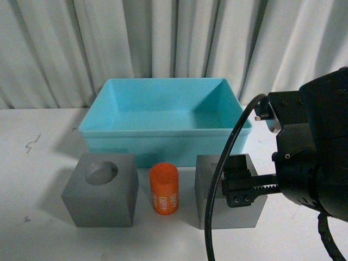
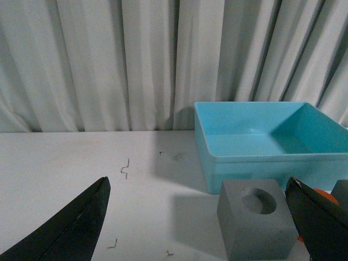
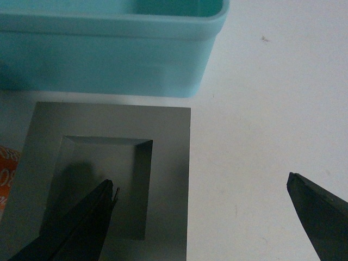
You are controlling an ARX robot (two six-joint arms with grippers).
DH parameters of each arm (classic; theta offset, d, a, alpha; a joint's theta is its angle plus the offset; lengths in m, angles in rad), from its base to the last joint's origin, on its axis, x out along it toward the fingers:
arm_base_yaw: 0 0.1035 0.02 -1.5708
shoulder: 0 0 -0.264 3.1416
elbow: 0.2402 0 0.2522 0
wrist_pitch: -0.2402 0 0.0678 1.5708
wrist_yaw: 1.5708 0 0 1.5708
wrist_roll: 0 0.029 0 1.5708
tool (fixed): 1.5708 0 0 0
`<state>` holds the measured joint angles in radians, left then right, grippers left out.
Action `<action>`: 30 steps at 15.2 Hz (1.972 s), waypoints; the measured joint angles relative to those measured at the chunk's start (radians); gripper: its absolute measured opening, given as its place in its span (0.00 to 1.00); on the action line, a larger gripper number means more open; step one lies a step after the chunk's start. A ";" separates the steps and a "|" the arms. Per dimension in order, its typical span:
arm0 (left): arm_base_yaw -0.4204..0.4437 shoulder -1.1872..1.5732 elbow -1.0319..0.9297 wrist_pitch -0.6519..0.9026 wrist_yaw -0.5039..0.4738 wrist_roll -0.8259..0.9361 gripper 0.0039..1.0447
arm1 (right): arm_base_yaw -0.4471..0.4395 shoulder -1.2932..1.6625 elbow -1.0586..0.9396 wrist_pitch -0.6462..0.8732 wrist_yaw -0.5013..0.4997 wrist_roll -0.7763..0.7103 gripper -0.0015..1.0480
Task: Place gray and orange parts in blue box
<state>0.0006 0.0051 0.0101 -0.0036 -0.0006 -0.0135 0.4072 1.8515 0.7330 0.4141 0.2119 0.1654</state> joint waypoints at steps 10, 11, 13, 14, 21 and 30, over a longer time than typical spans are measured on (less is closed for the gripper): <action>0.000 0.000 0.000 0.000 0.000 0.000 0.94 | -0.010 0.016 -0.020 0.025 -0.023 0.055 0.18; 0.000 0.000 0.000 0.000 0.000 0.000 0.94 | -0.016 -0.016 -0.028 -0.019 -0.022 0.059 0.17; 0.000 0.000 0.000 0.000 0.000 0.000 0.94 | -0.040 -0.156 -0.035 -0.095 -0.047 0.045 0.17; 0.000 0.000 0.000 0.000 -0.001 0.000 0.94 | -0.052 -0.235 -0.010 -0.131 -0.061 0.043 0.17; 0.000 0.000 0.000 0.000 0.000 0.000 0.94 | -0.159 -0.113 0.447 -0.021 -0.089 0.002 0.17; 0.000 0.000 0.000 0.000 0.000 0.000 0.94 | -0.061 0.391 0.756 -0.119 0.018 0.237 0.51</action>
<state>0.0006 0.0051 0.0101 -0.0036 -0.0006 -0.0135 0.3466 2.2425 1.4887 0.2955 0.2298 0.4019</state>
